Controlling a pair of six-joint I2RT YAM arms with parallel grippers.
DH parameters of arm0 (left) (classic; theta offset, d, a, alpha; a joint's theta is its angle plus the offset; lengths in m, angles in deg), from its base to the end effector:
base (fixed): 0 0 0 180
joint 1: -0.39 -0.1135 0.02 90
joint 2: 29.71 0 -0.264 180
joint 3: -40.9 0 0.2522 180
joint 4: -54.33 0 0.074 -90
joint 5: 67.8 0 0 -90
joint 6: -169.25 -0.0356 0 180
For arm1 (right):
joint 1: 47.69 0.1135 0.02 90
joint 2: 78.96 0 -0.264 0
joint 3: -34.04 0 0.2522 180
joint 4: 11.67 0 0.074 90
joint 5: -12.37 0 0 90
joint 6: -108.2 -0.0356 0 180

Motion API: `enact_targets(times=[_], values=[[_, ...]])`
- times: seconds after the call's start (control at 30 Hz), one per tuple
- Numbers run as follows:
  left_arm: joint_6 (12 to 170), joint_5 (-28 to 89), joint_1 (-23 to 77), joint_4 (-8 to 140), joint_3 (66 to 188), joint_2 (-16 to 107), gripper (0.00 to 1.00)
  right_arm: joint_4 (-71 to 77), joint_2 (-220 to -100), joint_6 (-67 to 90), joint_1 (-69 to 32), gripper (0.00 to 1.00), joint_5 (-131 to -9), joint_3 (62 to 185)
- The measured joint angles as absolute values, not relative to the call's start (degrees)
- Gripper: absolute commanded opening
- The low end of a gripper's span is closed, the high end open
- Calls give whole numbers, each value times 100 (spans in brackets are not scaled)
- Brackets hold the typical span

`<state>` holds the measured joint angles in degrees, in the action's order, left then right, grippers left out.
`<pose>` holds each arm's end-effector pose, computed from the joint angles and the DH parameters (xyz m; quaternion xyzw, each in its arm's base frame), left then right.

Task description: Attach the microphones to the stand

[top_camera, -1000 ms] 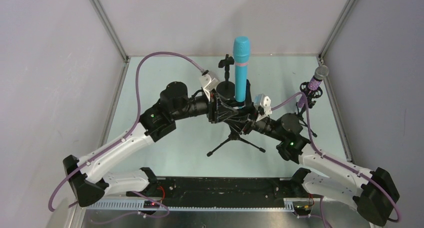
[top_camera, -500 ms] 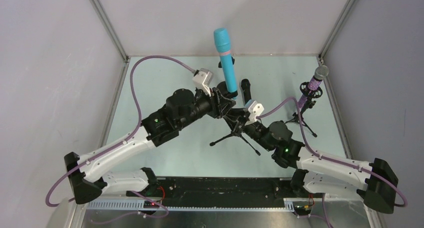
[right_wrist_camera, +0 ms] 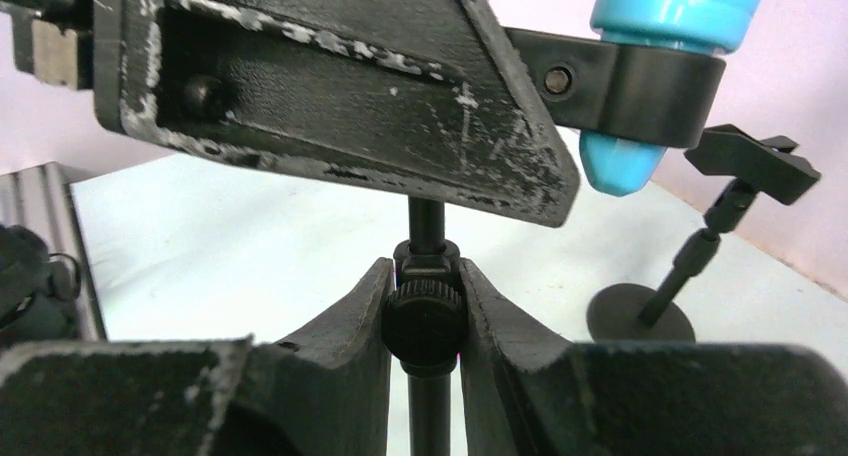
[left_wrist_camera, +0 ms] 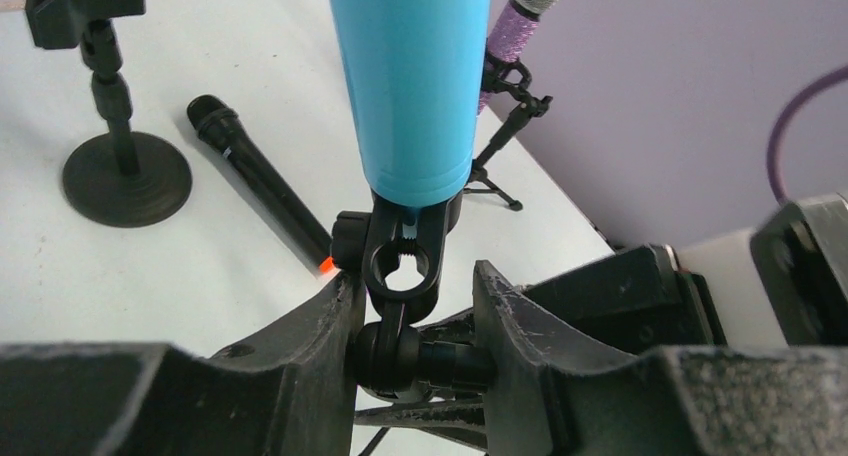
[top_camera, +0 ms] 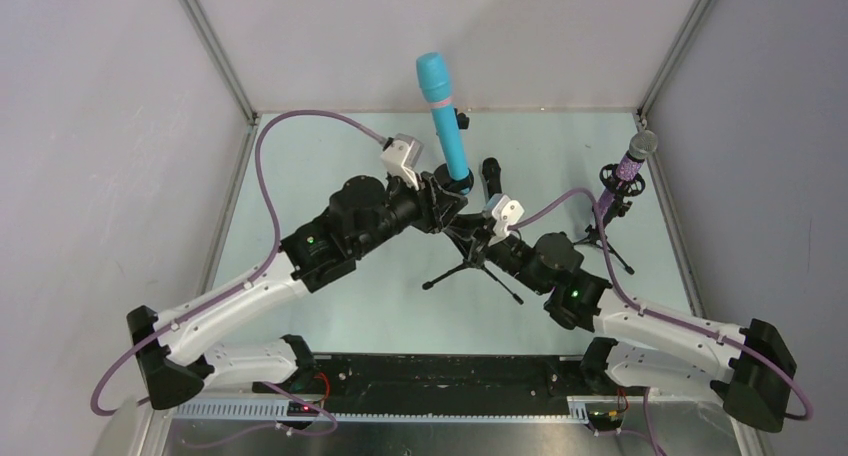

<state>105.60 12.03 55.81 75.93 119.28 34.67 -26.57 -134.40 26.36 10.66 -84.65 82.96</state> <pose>0.1520 -0.2094 0.3981 0.1316 0.7401 -0.3790 0.5397 0.1239 0.1926 0.3182 -0.3190 0.5709 0.2842 0.7011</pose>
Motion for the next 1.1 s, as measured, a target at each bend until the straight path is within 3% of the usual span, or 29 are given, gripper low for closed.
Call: enact_targets(times=[0.3,0.6,0.8,1.1], values=[[9932,3200,5002,7501,11854,3190,0,-2594,-13221,1939,139,0,-6341,8294],[9259,4348,4796,7523,11840,2984,0,-2742,-13123,1641,-46,0,-5620,8270],[9329,4040,4796,7560,11840,2976,0,-2749,-13123,1646,115,0,-6103,8266],[10328,2800,4829,7708,11840,2978,0,-2786,-13289,2328,1086,0,-8039,8263]])
